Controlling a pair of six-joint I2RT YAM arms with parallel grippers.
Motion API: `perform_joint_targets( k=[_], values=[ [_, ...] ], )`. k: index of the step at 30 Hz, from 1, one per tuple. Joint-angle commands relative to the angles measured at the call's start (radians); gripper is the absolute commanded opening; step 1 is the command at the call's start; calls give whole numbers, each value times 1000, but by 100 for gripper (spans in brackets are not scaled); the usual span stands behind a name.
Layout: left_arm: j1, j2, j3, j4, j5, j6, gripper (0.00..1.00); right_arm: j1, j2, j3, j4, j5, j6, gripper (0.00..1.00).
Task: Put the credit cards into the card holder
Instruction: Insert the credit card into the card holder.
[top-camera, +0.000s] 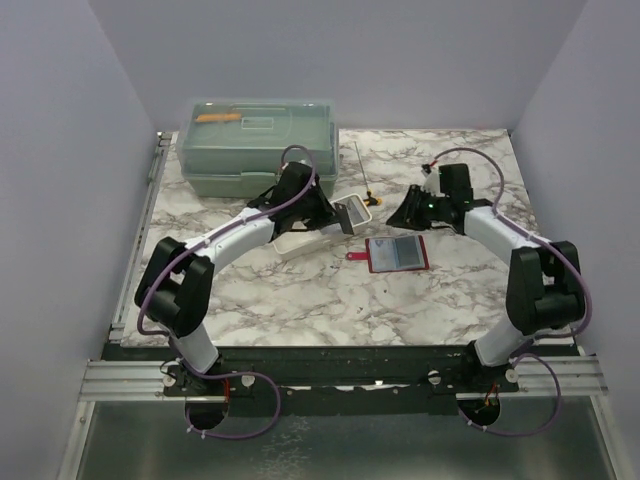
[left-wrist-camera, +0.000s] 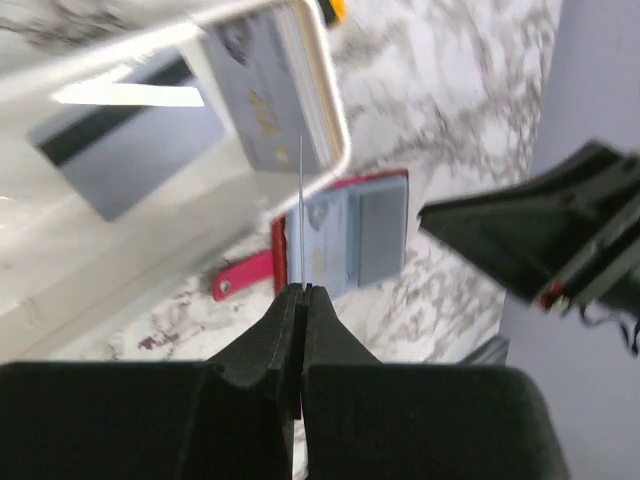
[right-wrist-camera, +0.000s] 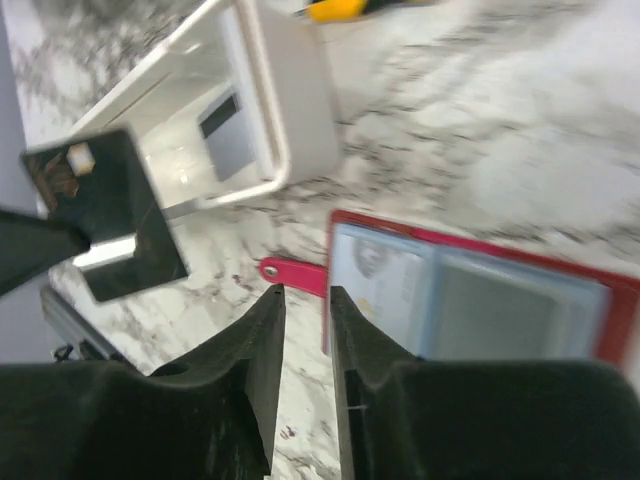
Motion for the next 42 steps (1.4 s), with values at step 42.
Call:
perform_joint_targets(
  k=[42],
  values=[
    [-165,403,207,107,408,75,0,-184,6,-195,-84,121,-113,33]
  ],
)
